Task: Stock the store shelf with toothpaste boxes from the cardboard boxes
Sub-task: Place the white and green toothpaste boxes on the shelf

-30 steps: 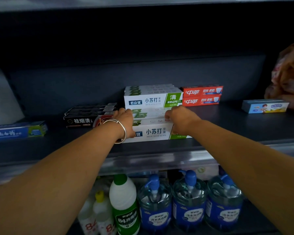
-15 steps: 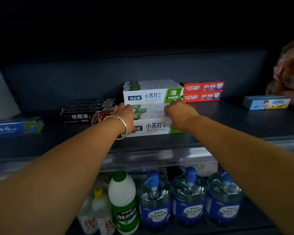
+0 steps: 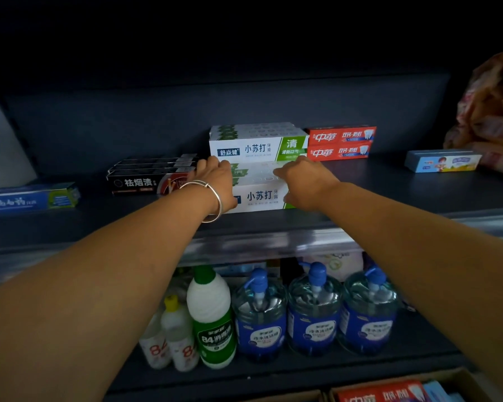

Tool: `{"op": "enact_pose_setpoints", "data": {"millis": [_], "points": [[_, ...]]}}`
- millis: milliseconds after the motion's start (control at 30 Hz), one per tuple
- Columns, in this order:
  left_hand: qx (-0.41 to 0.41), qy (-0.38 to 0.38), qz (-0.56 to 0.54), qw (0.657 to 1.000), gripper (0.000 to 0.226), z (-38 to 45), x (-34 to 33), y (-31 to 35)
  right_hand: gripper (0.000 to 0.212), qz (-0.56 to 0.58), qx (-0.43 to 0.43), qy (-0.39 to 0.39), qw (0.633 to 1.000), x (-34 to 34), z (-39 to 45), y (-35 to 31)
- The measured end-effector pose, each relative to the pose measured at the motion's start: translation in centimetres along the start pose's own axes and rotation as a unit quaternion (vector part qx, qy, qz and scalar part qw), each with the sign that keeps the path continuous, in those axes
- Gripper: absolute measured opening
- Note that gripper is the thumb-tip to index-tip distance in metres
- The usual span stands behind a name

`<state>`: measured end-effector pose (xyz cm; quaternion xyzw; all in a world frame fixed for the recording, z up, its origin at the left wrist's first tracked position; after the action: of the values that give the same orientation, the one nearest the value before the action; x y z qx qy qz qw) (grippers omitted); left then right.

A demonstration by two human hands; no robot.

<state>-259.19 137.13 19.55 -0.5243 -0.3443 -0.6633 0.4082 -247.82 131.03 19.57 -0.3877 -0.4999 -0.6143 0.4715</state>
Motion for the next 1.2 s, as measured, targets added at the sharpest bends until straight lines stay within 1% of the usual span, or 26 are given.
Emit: {"op": "enact_pose_setpoints", "data": {"millis": [167, 333, 467, 700, 800, 967, 1033, 1133, 1200], "points": [[-0.032, 0.011, -0.03, 0.999, 0.055, -3.4, 0.9, 1.0, 0.05, 0.003, 0.012, 0.004, 1.0, 0.9, -2.4, -1.5], [-0.054, 0.013, -0.051, 0.997, 0.057, -7.5, 1.2, 1.7, 0.045, -0.006, 0.028, 0.015, 0.999, 2.0, -5.6, -3.4], [-0.071, 0.007, -0.052, 0.996, 0.056, -10.9, 0.6, 2.4, 0.043, 0.022, 0.038, 0.009, 0.999, 2.0, -8.7, -5.1], [-0.082, -0.033, -0.064, 0.994, 0.056, -15.5, -3.6, 3.2, 0.041, 0.055, 0.057, -0.051, 0.996, -2.1, -13.7, -7.9], [-0.086, -0.04, -0.056, 0.994, 0.054, -16.4, -5.5, 3.3, 0.039, 0.064, 0.053, -0.065, 0.994, -3.8, -14.8, -8.3], [-0.098, -0.063, -0.063, 0.991, 0.053, -16.1, -6.4, 4.0, 0.038, 0.1, 0.034, -0.071, 0.992, -4.5, -14.4, -7.6], [-0.097, -0.083, -0.064, 0.99, 0.054, -16.4, -7.5, 4.4, 0.04, 0.107, 0.036, -0.09, 0.99, -5.6, -14.5, -7.8], [-0.096, -0.115, -0.068, 0.986, 0.054, -17.5, -10.7, 4.7, 0.047, 0.117, 0.055, -0.134, 0.982, -9.1, -15.3, -8.9], [-0.09, -0.137, -0.072, 0.984, 0.055, -18.3, -13.5, 4.5, 0.046, 0.125, 0.068, -0.163, 0.976, -11.7, -16.1, -9.8]]}}
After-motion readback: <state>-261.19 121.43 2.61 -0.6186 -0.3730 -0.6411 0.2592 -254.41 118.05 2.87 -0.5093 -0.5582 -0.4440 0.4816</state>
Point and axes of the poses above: each hand's wrist, its own z-axis towards the middle knuckle, its own x-axis out of the back of the hand, y = z × x, the point moved 10 cm from there along z, towards the middle knuckle, and after that the axes turned 8 degrees about x, right-handed, at the moved point
